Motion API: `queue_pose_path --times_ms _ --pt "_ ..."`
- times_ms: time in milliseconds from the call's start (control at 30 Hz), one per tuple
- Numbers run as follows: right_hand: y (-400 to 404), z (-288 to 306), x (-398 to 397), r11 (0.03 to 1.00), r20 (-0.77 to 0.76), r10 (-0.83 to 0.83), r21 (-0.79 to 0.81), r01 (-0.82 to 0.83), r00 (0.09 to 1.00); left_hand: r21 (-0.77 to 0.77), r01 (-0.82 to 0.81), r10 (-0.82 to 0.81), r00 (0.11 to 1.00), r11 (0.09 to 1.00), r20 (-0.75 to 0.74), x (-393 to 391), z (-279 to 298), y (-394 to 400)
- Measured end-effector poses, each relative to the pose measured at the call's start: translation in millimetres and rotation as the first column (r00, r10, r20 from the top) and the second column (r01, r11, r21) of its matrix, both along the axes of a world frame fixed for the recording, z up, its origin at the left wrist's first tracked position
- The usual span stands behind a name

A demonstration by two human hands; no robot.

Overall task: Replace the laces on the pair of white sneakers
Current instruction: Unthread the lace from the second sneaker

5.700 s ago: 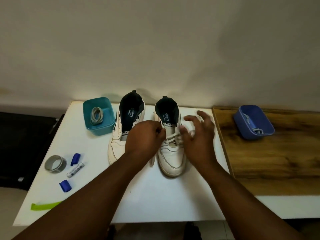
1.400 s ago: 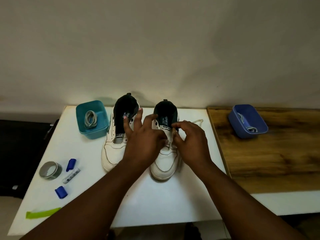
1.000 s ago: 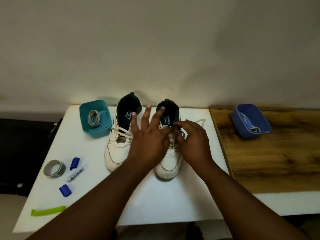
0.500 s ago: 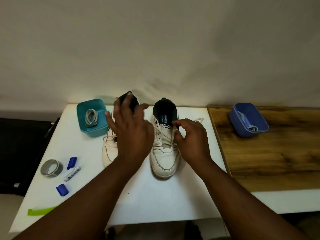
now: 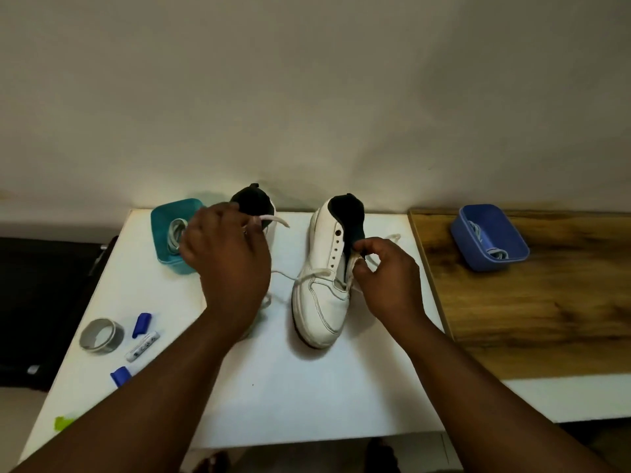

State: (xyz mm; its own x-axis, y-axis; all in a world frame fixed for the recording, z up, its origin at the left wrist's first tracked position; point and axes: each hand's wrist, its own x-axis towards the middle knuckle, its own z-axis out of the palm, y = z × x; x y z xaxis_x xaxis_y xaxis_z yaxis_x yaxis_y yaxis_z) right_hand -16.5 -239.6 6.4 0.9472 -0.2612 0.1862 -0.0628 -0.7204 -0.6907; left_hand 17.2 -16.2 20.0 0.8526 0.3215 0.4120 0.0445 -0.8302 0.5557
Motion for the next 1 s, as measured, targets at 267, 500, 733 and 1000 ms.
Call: queue_pose_path --times_ms 267,500,733,1000 --pt "15.5 -3.3 1.0 0.994 0.010 0.112 -0.012 -0.111 0.994 0.049 0.186 -0.182 0.981 0.981 -0.068 -12.9 -9.2 -26.1" --pt "17.9 -1.2 -0.5 0.993 0.040 0.090 -0.082 -0.086 0.995 0.204 0.243 -0.200 0.957 0.949 -0.211 -18.2 -6.4 -34.4" --pt "28.2 10.8 -8.3 0.843 -0.300 0.209 -0.428 -0.327 0.931 0.271 0.301 -0.180 0.901 0.914 -0.394 -18.4 -7.5 -39.4" --pt "25.5 13.0 -7.4 0.812 -0.410 0.273 -0.387 -0.437 0.870 0.107 0.305 -0.252 0.904 0.946 -0.346 -14.2 -10.5 -40.1"
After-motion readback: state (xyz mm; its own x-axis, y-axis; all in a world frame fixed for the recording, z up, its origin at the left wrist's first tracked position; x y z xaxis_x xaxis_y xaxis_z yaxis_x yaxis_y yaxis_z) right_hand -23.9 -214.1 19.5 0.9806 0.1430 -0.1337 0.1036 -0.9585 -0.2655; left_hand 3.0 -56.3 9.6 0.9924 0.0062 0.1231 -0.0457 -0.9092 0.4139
